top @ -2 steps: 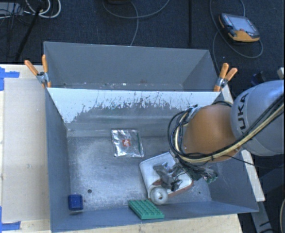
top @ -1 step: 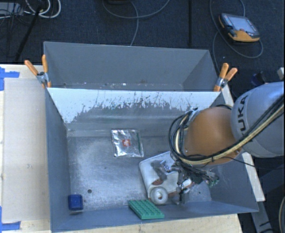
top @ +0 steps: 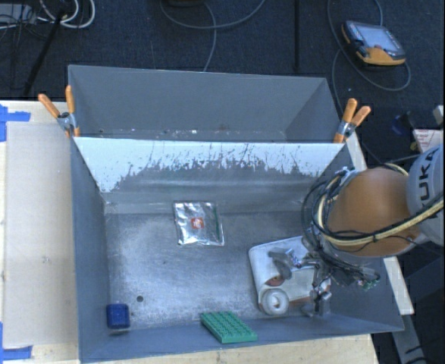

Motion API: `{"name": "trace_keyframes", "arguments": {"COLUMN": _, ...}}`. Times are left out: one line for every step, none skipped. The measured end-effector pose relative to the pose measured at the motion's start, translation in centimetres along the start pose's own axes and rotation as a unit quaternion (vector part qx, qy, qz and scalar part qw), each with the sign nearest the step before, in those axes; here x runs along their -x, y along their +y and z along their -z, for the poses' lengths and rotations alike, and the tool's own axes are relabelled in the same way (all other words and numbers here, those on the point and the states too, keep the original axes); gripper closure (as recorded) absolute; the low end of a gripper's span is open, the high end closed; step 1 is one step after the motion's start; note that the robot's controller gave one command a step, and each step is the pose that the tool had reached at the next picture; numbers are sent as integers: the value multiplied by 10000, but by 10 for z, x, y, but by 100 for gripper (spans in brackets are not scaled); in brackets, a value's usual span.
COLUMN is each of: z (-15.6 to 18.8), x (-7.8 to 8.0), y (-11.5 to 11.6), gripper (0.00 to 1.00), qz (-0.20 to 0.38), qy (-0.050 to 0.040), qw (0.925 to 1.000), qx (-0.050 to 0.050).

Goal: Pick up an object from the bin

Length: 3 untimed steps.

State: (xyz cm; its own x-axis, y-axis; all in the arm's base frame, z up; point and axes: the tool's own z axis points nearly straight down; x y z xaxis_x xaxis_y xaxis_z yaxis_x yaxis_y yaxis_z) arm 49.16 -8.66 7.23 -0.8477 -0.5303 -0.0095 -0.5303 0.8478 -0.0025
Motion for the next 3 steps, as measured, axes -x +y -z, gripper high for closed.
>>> {"name": "trace_keyframes", "arguments": {"z": 3, "x": 6, "y": 0, "gripper": 100, "qz": 24, "qy": -65, "qw": 10000, "qx": -31}}
{"name": "trace_keyframes", "arguments": {"z": -1, "x": -2, "y": 1, "gripper": 0, "qz": 14, "qy": 47, "qw": 10000, "qx": 6}}
{"name": "trace_keyframes", "arguments": {"z": 3, "x": 6, "y": 0, "gripper": 100, "qz": 21, "qy": -76, "qw": 10000, "qx": -41}}
